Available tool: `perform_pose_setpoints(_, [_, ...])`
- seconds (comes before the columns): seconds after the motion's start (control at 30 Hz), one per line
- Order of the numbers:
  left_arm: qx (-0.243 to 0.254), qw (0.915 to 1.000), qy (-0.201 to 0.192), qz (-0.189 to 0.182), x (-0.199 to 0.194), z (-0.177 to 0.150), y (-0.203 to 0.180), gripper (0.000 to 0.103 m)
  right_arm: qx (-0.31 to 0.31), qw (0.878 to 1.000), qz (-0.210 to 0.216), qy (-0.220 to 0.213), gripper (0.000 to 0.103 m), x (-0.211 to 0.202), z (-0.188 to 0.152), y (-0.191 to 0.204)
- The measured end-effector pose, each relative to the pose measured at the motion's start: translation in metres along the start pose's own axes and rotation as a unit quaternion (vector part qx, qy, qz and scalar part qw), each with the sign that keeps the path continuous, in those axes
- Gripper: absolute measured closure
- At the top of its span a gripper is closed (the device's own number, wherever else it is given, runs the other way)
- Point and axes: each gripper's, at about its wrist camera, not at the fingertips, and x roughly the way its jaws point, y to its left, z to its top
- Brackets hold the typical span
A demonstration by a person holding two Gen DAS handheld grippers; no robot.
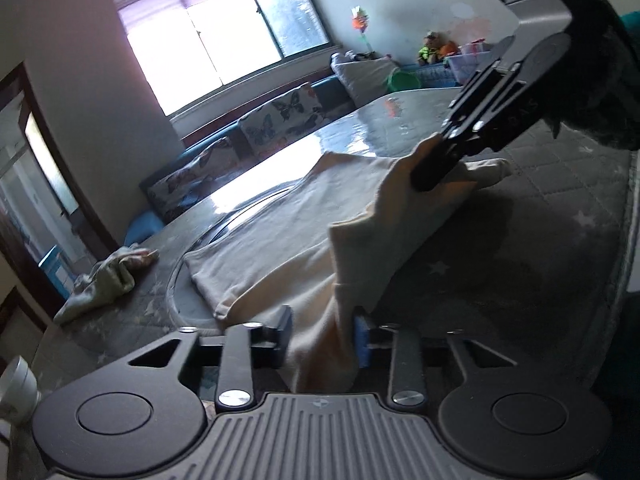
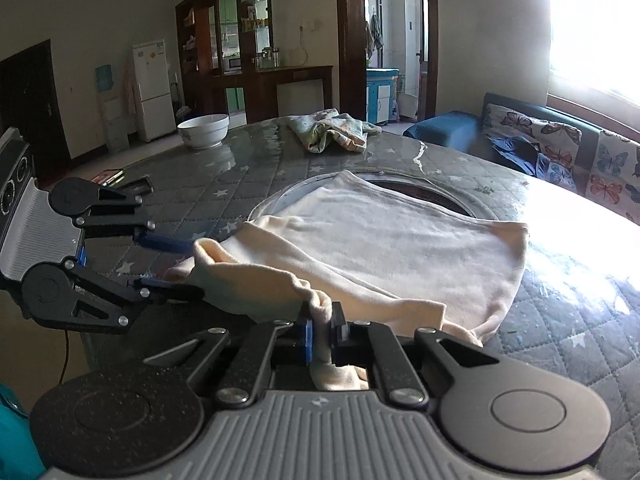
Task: Fold clothes
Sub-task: 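Hold the hem with both grippers and fold it over toward the collar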
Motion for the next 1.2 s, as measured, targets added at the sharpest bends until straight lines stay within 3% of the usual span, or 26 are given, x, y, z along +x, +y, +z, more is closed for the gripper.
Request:
perform_pose_setpoints(0.17, [0.008, 0.9999, -0.005, -0.012, -0.004, 0.000, -0.003, 0.091, 0.006, 1.000, 0.001, -0.010, 0.097, -0.004, -0.001, 0.000])
perform_pose_setpoints(0.27, [0.007, 0.9999, -0.006, -0.009, -0.003, 0.000, -0.006, 0.093, 0.005, 1.000, 0.002, -0.015, 0.097, -0.007, -0.001, 0.002])
perform_pose_setpoints(0.4, [0.014, 0.9999, -0.004, -0.003, -0.002, -0.002, -0.013, 0.085, 0.009, 1.000, 0.001, -0.020, 0.097, -0.007, 0.000, 0.002])
perform_pose_setpoints(0.47, [0.019, 0.9998, -0.006, 0.000, -0.001, -0.003, -0.016, 0.075, 0.009, 1.000, 0.000, -0.022, 0.097, -0.007, 0.000, 0.003])
perform_pose_setpoints(0.53, [0.032, 0.9994, -0.008, 0.008, 0.000, -0.004, -0.021, 0.058, 0.009, 1.000, -0.001, -0.022, 0.097, -0.007, 0.001, 0.003])
perform_pose_setpoints(0.63, [0.051, 0.9986, -0.010, 0.012, 0.002, -0.005, -0.026, 0.059, 0.009, 1.000, -0.002, -0.022, 0.097, -0.007, 0.001, 0.003])
perform_pose_setpoints(0.67, [0.052, 0.9986, -0.009, 0.008, 0.003, -0.005, -0.026, 0.062, 0.010, 1.000, -0.002, -0.022, 0.097, -0.007, 0.000, 0.003])
perform_pose_setpoints(0.73, [0.052, 0.9986, -0.005, 0.008, 0.006, -0.005, -0.024, 0.081, 0.010, 1.000, -0.003, -0.022, 0.097, -0.007, 0.000, 0.003])
perform_pose_setpoints(0.83, [0.039, 0.9992, -0.004, 0.006, 0.005, -0.003, -0.018, 0.095, 0.010, 1.000, -0.003, -0.023, 0.097, -0.008, -0.001, 0.004])
perform_pose_setpoints(1.2, [0.006, 0.9987, -0.032, -0.039, -0.037, 0.014, -0.010, 0.098, -0.011, 0.999, 0.005, -0.050, 0.098, -0.040, -0.002, 0.017])
